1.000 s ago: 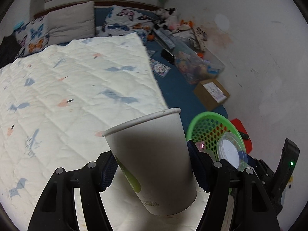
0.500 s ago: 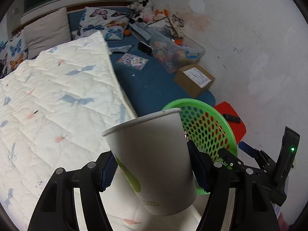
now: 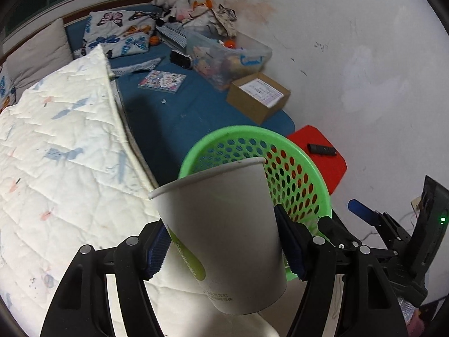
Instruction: Collect trash
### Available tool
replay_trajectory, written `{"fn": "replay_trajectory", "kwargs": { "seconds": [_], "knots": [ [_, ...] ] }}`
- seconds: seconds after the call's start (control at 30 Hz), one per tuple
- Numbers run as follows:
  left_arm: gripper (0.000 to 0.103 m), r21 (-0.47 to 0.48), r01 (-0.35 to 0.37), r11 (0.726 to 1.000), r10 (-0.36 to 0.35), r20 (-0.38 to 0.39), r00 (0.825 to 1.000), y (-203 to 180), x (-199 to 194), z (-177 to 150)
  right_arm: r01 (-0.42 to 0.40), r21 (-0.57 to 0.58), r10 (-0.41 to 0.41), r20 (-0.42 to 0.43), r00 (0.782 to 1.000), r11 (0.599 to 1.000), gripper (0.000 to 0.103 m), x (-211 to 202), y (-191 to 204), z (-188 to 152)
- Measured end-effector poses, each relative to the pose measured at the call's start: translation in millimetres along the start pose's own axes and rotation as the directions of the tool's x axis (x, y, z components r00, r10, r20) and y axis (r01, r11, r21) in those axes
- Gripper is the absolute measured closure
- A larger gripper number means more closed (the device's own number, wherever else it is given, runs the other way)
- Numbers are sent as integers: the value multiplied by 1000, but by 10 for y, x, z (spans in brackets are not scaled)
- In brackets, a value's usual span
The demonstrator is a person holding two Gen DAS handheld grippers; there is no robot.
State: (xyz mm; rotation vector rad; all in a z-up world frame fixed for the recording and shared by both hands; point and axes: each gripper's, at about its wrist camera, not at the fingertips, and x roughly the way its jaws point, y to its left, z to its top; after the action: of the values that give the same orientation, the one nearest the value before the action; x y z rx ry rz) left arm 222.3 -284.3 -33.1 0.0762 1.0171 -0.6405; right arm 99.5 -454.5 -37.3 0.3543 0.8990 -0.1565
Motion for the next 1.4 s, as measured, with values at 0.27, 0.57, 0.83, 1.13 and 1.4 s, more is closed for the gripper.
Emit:
{"fn": "replay_trajectory", "kwargs": {
  "seconds": [0.27, 0.57, 0.83, 1.13, 1.4],
  "knots": [
    [28, 11, 10, 1000, -10, -31, 999, -63, 113, -18, -6, 18, 5, 4, 1000, 1000, 10, -44, -55, -48],
    [24, 30, 29, 999, -29, -15, 999, -89, 68, -37, -12, 17, 12, 2, 1000, 1000, 10, -99, -6, -115],
    [24, 33, 5, 999, -7, 44, 999, 41, -157, -121, -20, 8, 20, 9, 1000, 1000, 10, -175, 100, -161],
    [23, 28, -45, 999, 42, 103, 994, 259, -449, -281, -41, -46, 43, 28, 999, 998, 10, -267, 395, -178],
    [19, 32, -92, 995, 86, 164, 983, 408, -731, -451, -54, -107, 59, 45, 997, 993, 10, -330, 717, -195]
  ]
}}
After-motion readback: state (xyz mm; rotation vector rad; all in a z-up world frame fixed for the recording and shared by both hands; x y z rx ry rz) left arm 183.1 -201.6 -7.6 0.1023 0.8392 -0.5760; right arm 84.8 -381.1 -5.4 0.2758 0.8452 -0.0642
